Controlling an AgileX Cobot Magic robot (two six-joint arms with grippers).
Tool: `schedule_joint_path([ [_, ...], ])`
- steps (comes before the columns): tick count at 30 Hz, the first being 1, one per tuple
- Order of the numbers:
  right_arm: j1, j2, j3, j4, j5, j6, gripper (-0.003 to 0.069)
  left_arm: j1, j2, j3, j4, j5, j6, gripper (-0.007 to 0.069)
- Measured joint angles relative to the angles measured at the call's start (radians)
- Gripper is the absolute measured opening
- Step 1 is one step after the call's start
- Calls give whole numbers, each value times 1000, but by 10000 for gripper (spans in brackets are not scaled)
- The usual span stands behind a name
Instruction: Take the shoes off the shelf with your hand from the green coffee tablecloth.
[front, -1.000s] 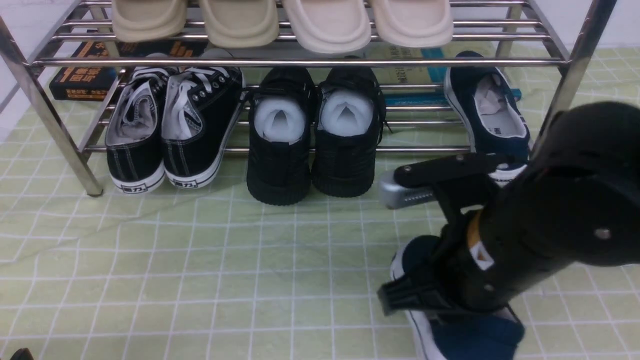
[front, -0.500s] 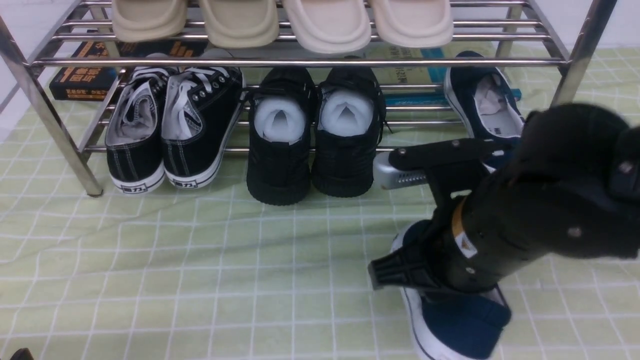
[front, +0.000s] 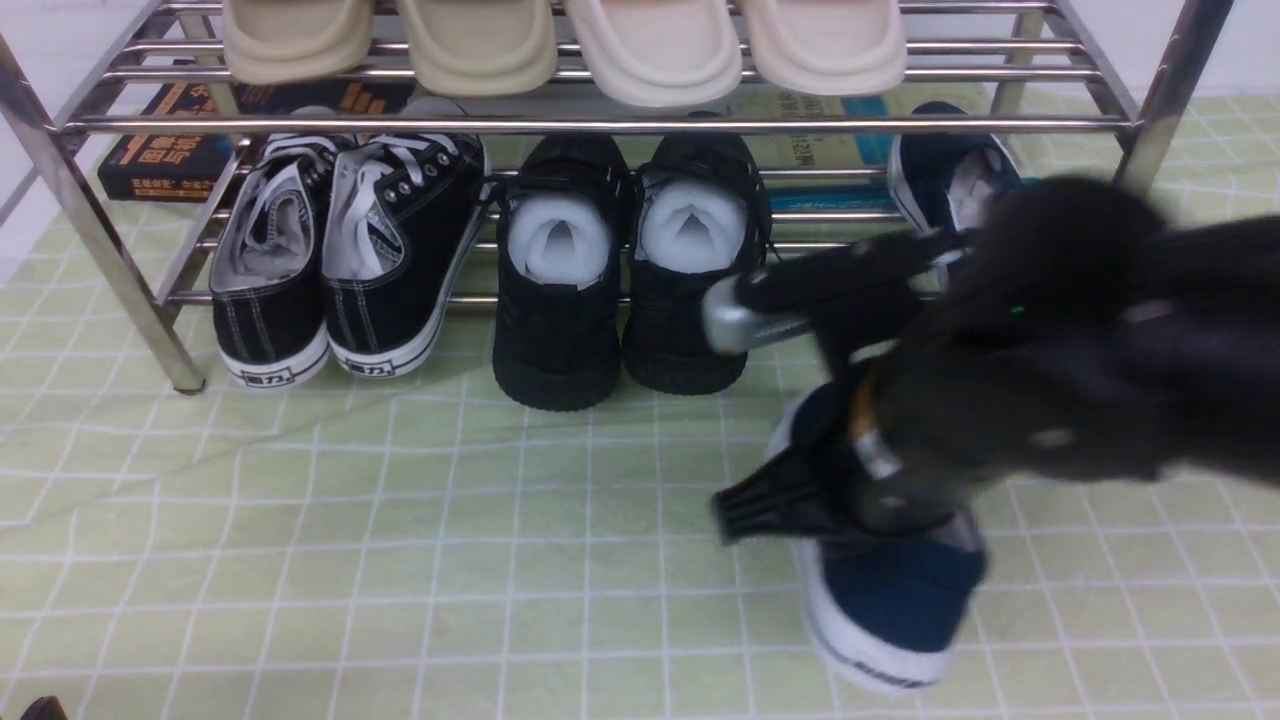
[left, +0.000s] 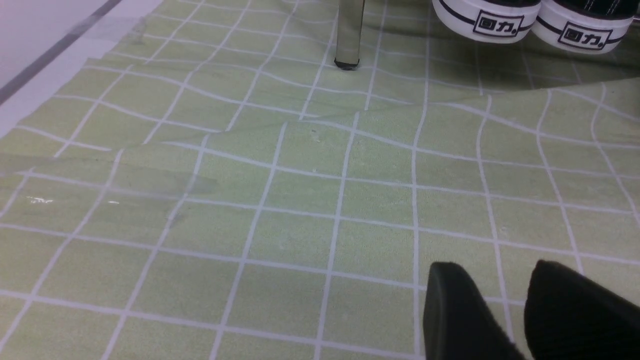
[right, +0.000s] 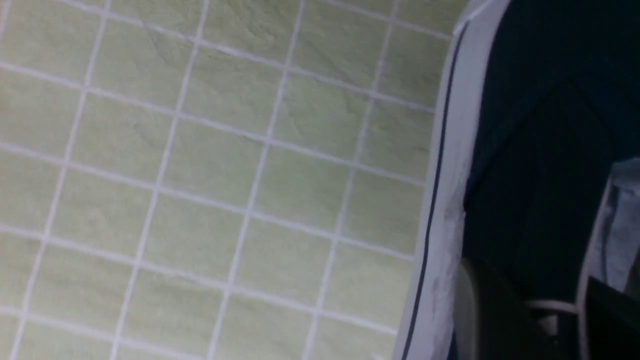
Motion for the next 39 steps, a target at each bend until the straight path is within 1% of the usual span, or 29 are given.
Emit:
schedule_joint_path([
  [1,0,18,0,5,-10,6,165,0,0,0,0,0,0,242],
  [3,0,81,0,60,-23,29,228,0,0,0,0,0,0,242],
  [4,0,90,0,70,-24,30,243,0,0,0,0,0,0,242],
  [5,0,117,0,108,-26,30,311,0,0,0,0,0,0,242],
  [6,0,127,0,130,-27,30,358,0,0,0,0,0,0,242],
  [7,0,130,0,140,-27,29,378,0,0,0,0,0,0,242],
  [8,0,137,-1,173,-26,16,444,0,0,0,0,0,0,242],
  [9,0,137,-2,178,-25,12,453,0,0,0,0,0,0,242],
  [10,0,134,-16,217,-1,-28,515,0,0,0,0,0,0,242],
  [12,-2,121,-54,247,62,-103,563,0,0,0,0,0,0,242],
  [14,-3,95,-107,259,154,-179,575,0,0,0,0,0,0,242],
  [15,-9,77,-141,259,204,-223,572,0,0,0,0,0,0,242],
  [16,-11,70,-148,257,214,-240,568,0,0,0,0,0,0,242],
  [18,-40,30,-225,237,281,-321,517,0,0,0,0,0,0,242],
  [19,-47,24,-236,232,287,-331,494,0,0,0,0,0,0,242],
  [20,-70,10,-262,224,294,-356,444,0,0,0,0,0,0,242],
  [21,-116,-6,-290,213,302,-394,335,0,0,0,0,0,0,242],
  [22,-142,-8,-297,209,304,-404,271,0,0,0,0,0,0,242],
  [23,-184,-11,-301,206,307,-422,184,0,0,0,0,0,0,242],
  [24,-205,-11,-301,203,308,-431,114,0,0,0,0,0,0,242],
  [25,-240,-9,-301,203,313,-439,50,0,0,0,0,0,0,242],
  [26,-279,-3,-301,202,315,-444,4,0,0,0,0,0,0,242],
  [27,-286,-2,-301,202,315,-445,1,0,0,0,0,0,0,242],
  [28,-333,7,-301,200,292,-447,-8,0,0,0,0,0,0,242],
  [30,-382,19,-301,197,231,-450,-3,0,0,0,0,0,0,242],
  [33,-432,39,-301,186,148,-450,35,0,0,0,0,0,0,242],
  [35,-460,60,-301,169,96,-450,98,0,0,0,0,0,0,242],
  [38,-490,99,-301,117,8,-451,235,0,0,0,0,0,0,242],
  [39,-491,102,-301,117,8,-451,235,0,0,0,0,0,0,242],
])
